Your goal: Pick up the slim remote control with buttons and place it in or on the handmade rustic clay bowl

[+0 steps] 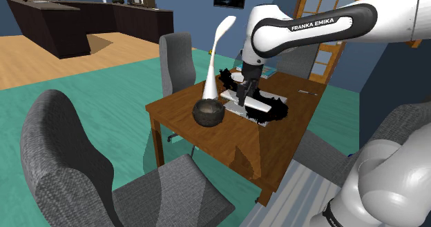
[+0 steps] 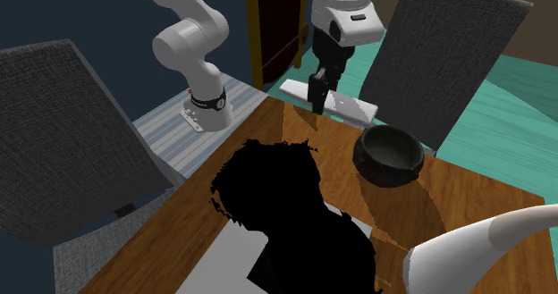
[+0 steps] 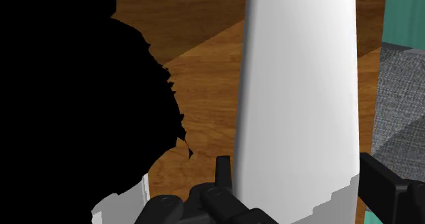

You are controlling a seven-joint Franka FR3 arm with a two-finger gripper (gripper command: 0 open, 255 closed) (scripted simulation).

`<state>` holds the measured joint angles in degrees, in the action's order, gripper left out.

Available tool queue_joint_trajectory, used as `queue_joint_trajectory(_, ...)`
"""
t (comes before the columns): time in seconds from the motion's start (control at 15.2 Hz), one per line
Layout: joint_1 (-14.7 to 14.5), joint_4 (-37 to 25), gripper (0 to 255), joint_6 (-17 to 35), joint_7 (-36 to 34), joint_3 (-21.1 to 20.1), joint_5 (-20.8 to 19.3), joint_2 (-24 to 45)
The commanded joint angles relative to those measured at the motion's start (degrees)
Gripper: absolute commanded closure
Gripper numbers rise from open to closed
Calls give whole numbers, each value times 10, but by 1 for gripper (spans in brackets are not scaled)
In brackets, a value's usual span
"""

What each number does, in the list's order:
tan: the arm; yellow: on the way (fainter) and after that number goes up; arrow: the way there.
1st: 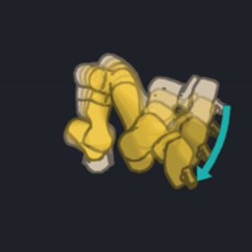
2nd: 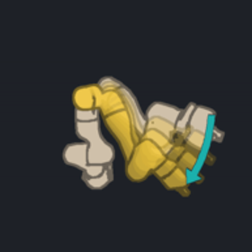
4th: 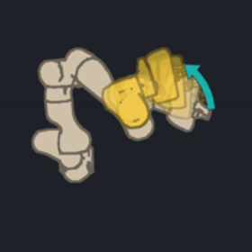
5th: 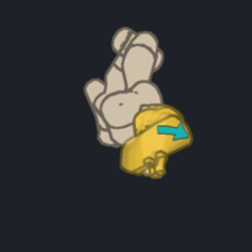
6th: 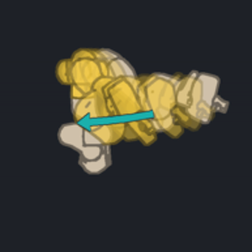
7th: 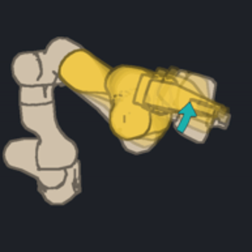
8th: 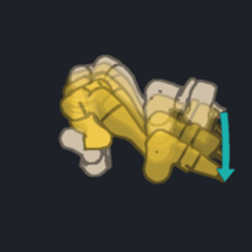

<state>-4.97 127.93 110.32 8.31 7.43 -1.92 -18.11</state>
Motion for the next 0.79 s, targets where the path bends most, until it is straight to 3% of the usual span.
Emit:
queue_joint_trajectory(0.0, -5, -44, 255, 0, -4, -3, 7, 45)
queue_joint_trajectory(0.46, -18, -220, 255, -21, -17, -12, 27, 200)
queue_joint_trajectory(0.66, -21, -323, 255, -45, -23, -16, 35, 280)
queue_joint_trajectory(0.73, -21, -316, 255, -37, -23, -16, 35, 281)
